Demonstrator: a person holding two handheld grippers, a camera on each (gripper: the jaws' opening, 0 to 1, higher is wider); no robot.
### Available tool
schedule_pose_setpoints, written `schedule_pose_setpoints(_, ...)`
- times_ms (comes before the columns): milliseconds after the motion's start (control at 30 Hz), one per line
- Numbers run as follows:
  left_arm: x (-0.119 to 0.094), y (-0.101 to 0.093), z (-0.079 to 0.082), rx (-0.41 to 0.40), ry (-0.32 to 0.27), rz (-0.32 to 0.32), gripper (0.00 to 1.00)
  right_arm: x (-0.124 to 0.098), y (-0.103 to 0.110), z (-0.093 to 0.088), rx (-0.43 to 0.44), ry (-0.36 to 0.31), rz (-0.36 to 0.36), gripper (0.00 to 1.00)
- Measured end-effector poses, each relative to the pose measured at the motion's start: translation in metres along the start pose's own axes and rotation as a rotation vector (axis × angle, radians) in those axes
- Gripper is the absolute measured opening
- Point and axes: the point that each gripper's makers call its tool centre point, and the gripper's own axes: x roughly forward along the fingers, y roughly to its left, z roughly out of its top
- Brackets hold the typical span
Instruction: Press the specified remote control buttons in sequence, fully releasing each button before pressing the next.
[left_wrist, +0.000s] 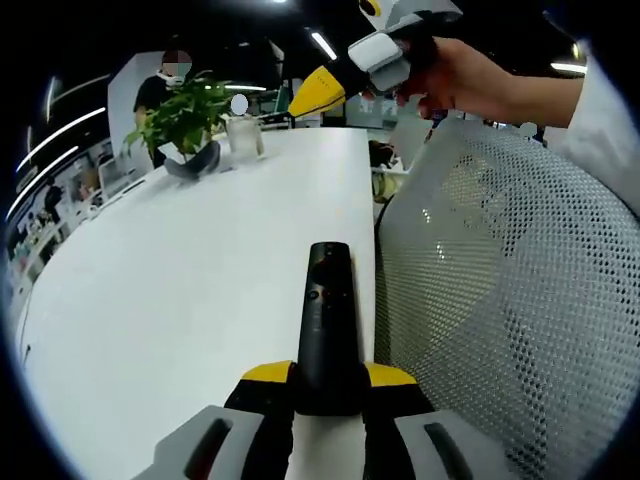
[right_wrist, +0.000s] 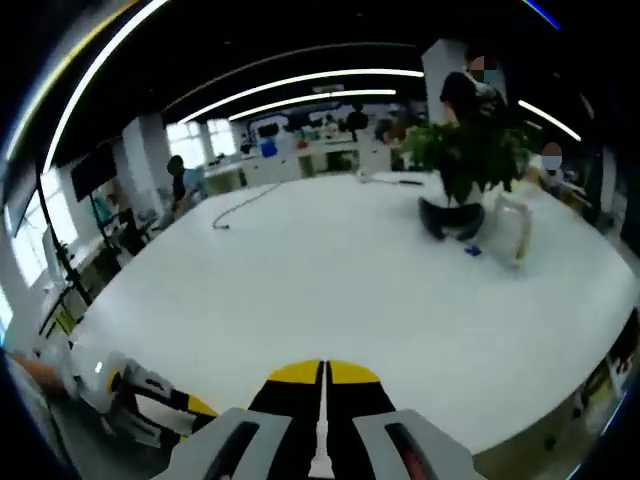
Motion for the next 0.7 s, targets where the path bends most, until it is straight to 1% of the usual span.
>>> schedule_pose_setpoints(67,0.0,-0.001,0.0,0.0,0.001,0.001,0.25,-0.001,-0.002,-0.001,0.004,-0.014,-0.004,0.08)
schedule_pose_setpoints(100,0.0,-0.001,-0.001,-0.001,0.001,0.001,0.25,0.0,-0.004,-0.001,0.007,-0.032,-0.015,0.14)
schedule_pose_setpoints(200,-0.001,-0.001,-0.001,-0.002,-0.002,0.001,0.25,0.001,-0.009,0.0,0.018,-0.071,-0.032,0.28)
schedule_pose_setpoints(267,-0.001,0.0,0.0,-0.004,-0.005,0.002,0.25,0.0,-0.015,0.002,-0.003,-0.085,-0.074,0.33)
schedule_pose_setpoints(300,-0.001,0.0,0.0,-0.004,-0.006,0.002,0.25,0.0,-0.018,0.004,-0.021,-0.098,-0.096,0.39)
schedule_pose_setpoints(333,-0.001,0.0,0.0,-0.004,-0.007,0.002,0.25,-0.001,-0.02,0.009,-0.034,-0.128,-0.114,0.46)
schedule_pose_setpoints(367,-0.001,0.0,0.0,-0.005,-0.008,0.002,0.25,-0.002,-0.021,0.015,-0.038,-0.177,-0.123,0.55)
schedule_pose_setpoints(400,-0.001,0.0,0.0,-0.005,-0.008,0.003,0.25,-0.002,-0.021,0.019,-0.034,-0.205,-0.124,0.68)
schedule_pose_setpoints(433,-0.001,0.0,0.0,-0.005,-0.008,0.003,0.25,-0.004,-0.023,0.02,-0.022,-0.221,-0.13,0.74)
schedule_pose_setpoints(500,-0.001,0.0,0.0,-0.003,-0.009,0.003,0.25,-0.005,-0.028,0.021,-0.005,-0.224,-0.146,0.8)
schedule_pose_setpoints(567,-0.001,0.0,0.0,-0.004,-0.007,0.004,0.25,-0.004,-0.033,0.018,0.007,-0.214,-0.161,0.81)
schedule_pose_setpoints(633,-0.001,-0.001,0.0,-0.004,-0.002,0.004,0.25,-0.004,-0.033,0.017,0.01,-0.209,-0.163,0.83)
schedule_pose_setpoints(700,-0.001,-0.001,-0.001,-0.003,0.004,0.003,0.25,-0.003,-0.031,0.017,-0.009,-0.21,-0.17,0.87)
